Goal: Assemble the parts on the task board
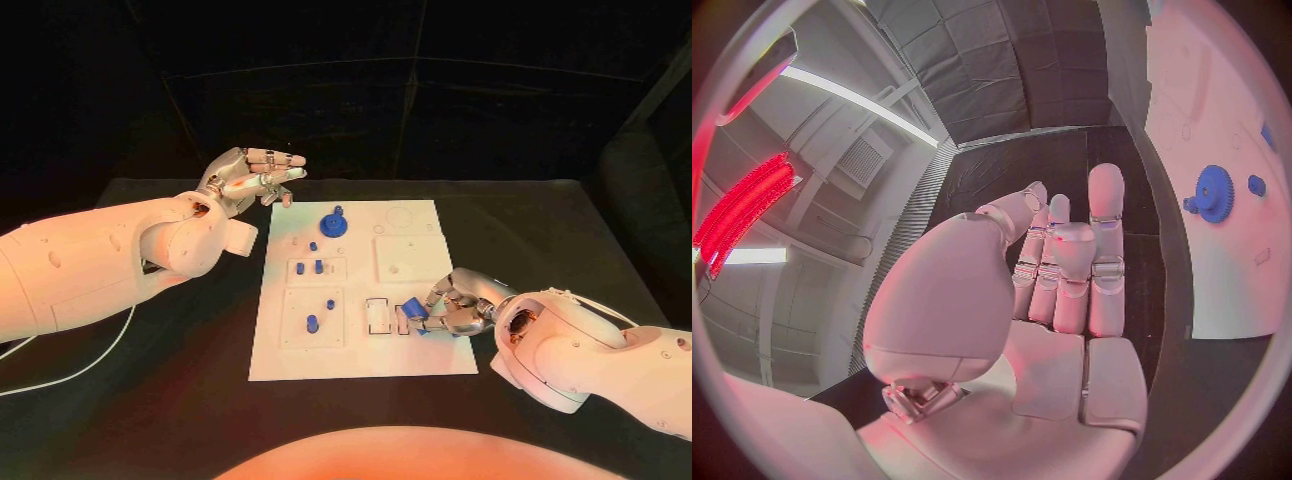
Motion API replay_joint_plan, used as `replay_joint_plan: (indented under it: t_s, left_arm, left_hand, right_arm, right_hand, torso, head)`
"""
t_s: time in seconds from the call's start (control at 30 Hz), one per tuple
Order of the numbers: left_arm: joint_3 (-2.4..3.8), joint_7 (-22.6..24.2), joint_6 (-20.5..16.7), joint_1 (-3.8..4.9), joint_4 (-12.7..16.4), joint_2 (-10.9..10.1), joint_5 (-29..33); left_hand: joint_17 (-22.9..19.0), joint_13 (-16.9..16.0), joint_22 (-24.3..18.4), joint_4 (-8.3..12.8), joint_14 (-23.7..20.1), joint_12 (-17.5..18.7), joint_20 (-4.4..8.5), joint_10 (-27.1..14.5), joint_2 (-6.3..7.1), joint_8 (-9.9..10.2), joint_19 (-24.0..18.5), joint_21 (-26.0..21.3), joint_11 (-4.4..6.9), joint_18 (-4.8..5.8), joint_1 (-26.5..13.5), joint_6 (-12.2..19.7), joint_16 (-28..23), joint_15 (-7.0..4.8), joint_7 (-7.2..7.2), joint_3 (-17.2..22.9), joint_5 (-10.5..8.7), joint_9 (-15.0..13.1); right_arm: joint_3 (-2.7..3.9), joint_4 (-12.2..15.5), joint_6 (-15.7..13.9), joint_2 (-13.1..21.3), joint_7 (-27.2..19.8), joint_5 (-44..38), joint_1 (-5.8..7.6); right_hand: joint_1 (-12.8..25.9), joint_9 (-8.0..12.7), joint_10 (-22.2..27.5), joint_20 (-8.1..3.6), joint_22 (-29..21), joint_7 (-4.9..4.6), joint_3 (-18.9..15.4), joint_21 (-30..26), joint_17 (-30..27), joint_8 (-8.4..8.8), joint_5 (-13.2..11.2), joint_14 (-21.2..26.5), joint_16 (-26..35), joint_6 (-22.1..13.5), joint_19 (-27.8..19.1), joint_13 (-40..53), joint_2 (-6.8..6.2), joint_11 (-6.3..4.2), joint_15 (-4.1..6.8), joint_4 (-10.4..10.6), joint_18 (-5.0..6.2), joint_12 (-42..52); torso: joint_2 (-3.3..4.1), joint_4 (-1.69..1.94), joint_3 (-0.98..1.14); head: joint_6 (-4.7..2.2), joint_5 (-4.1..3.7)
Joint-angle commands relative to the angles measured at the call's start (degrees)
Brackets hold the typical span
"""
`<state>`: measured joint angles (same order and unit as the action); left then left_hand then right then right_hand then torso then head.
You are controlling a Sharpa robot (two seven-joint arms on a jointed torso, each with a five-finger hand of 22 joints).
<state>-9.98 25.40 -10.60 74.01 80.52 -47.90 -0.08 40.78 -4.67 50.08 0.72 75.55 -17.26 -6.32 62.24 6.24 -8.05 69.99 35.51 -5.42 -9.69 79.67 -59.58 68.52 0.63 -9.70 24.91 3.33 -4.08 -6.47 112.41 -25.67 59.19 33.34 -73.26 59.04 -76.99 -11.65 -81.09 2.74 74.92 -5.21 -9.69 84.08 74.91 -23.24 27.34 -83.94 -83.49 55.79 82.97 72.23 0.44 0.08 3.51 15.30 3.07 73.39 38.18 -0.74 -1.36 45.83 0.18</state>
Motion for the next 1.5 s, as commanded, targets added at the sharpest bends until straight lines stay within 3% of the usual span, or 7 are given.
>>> replay_joint_plan:
  t_s: [0.03, 0.5, 1.03, 1.23, 1.33, 1.43, 1.5]
  left_arm:
    - [0.03, 0.18, 0.67, 0.07, 0.06, 0.04, 0.14]
    - [0.03, 0.16, 0.79, 0.07, 0.07, 0.36, 0.14]
    - [0.03, 0.09, 0.78, 0.08, 0.13, 0.42, 0.14]
    - [0.03, 0.08, 0.75, 0.08, 0.16, 0.36, 0.14]
    - [0.03, 0.08, 0.73, 0.08, 0.18, 0.31, 0.14]
    - [0.03, 0.08, 0.71, 0.08, 0.20, 0.25, 0.14]
    - [0.03, 0.09, 0.71, 0.08, 0.21, 0.22, 0.14]
  left_hand:
    - [-0.07, -0.01, -0.09, 0.12, -0.39, -0.31, -0.07, -0.38, -0.43, -0.21, -0.38, -0.19, -0.10, -0.78, -0.24, 0.03, -0.27, 0.02, -0.01, -0.10, 0.14, 0.05]
    - [-0.07, -0.01, -0.09, 0.12, -0.39, -0.31, -0.07, -0.38, -0.43, -0.21, -0.38, -0.19, -0.10, -0.78, -0.24, 0.03, -0.27, 0.02, -0.01, -0.10, 0.14, 0.05]
    - [-0.07, -0.01, -0.09, 0.12, -0.39, -0.31, -0.07, -0.38, -0.43, -0.21, -0.38, -0.19, -0.10, -0.78, -0.24, 0.03, -0.27, 0.02, -0.01, -0.10, 0.14, 0.05]
    - [-0.07, -0.01, -0.09, 0.12, -0.39, -0.31, -0.07, -0.38, -0.43, -0.21, -0.38, -0.19, -0.10, -0.78, -0.24, 0.03, -0.27, 0.02, -0.01, -0.10, 0.14, 0.05]
    - [-0.07, -0.01, -0.09, 0.12, -0.39, -0.31, -0.07, -0.38, -0.43, -0.21, -0.38, -0.19, -0.10, -0.78, -0.24, 0.03, -0.27, 0.02, -0.01, -0.10, 0.14, 0.05]
    - [-0.07, -0.01, -0.09, 0.12, -0.39, -0.31, -0.07, -0.38, -0.43, -0.21, -0.38, -0.19, -0.10, -0.78, -0.24, 0.03, -0.27, 0.02, -0.01, -0.10, 0.14, 0.05]
    - [-0.07, -0.01, -0.09, 0.12, -0.39, -0.31, -0.07, -0.38, -0.43, -0.21, -0.38, -0.19, -0.10, -0.78, -0.24, 0.03, -0.27, 0.02, -0.01, -0.10, 0.14, 0.05]
  right_arm:
    - [0.03, 0.62, -4.98, -0.42, -1.94, 5.62, 0.09]
    - [0.05, -1.24, -3.90, -5.04, -2.04, 10.09, 0.10]
    - [0.06, -4.24, -4.15, -8.73, 1.76, 8.44, 0.13]
    - [0.06, -4.55, -5.04, -9.23, 2.37, 7.52, 0.13]
    - [0.06, -4.59, -5.71, -9.34, 2.44, 6.85, 0.13]
    - [0.06, -4.59, -6.18, -9.35, 2.44, 6.41, 0.13]
    - [0.06, -4.59, -6.50, -9.35, 2.39, 6.06, 0.13]
  right_hand:
    - [0.09, -0.55, -0.59, -0.16, 3.72, 0.74, -0.11, 0.22, 2.55, -0.24, 0.40, -3.64, -0.28, 1.26, 0.42, 0.06, 0.41, -0.15, 0.32, 0.26, -0.32, 0.15]
    - [0.77, -0.78, -0.60, -0.32, 3.64, 1.12, -0.71, 0.20, 2.36, -0.62, 0.38, -3.60, -0.13, 2.30, 0.37, -0.10, 0.60, -0.43, 0.53, 0.86, -0.29, -0.29]
    - [3.87, -1.45, -0.71, -0.81, 3.44, 1.77, -3.25, 0.07, 2.24, -1.40, -2.75, -3.57, 0.12, 3.91, 0.24, -0.31, 0.45, -0.99, 1.02, 1.24, -0.23, -1.37]
    - [8.15, -1.97, -0.65, -0.96, 3.22, 1.95, -6.08, -0.09, 1.87, -1.75, -14.40, -3.49, 0.50, 3.98, 0.11, -0.50, -0.20, -1.11, 1.14, 1.33, -0.19, -2.28]
    - [12.08, -2.24, -0.31, -0.89, 2.86, 1.78, -5.26, -0.34, 1.30, -1.71, -20.15, -3.37, 0.99, 3.33, -0.12, -0.89, -3.34, -0.97, 0.99, 1.56, -0.10, -3.30]
    - [15.25, -2.36, 0.09, -0.76, 2.60, 1.59, -2.79, -0.52, 0.66, -1.62, -21.84, -3.22, 1.50, 2.77, -0.28, -1.42, -6.47, -0.81, 0.89, 1.73, -0.05, -4.29]
    - [16.85, -2.44, 0.25, -0.70, 2.47, 1.52, -1.68, -0.61, 0.47, -1.61, -22.26, -3.19, 1.69, 2.51, -0.35, -1.57, -7.63, -0.72, 0.84, 1.75, -0.01, -4.68]
  torso:
    - [0.02, -0.05, 0.00]
    - [0.15, 0.18, 0.00]
    - [0.07, -0.03, 0.00]
    - [0.09, -0.04, 0.02]
    - [0.05, -0.05, 0.02]
    - [0.05, -0.12, 0.01]
    - [0.04, -0.15, 0.00]
  head:
    - [0.02, 0.14]
    - [-0.15, 0.02]
    - [-0.20, 0.66]
    - [-0.16, 0.80]
    - [-0.16, 0.75]
    - [-0.16, 0.73]
    - [-0.16, 0.69]
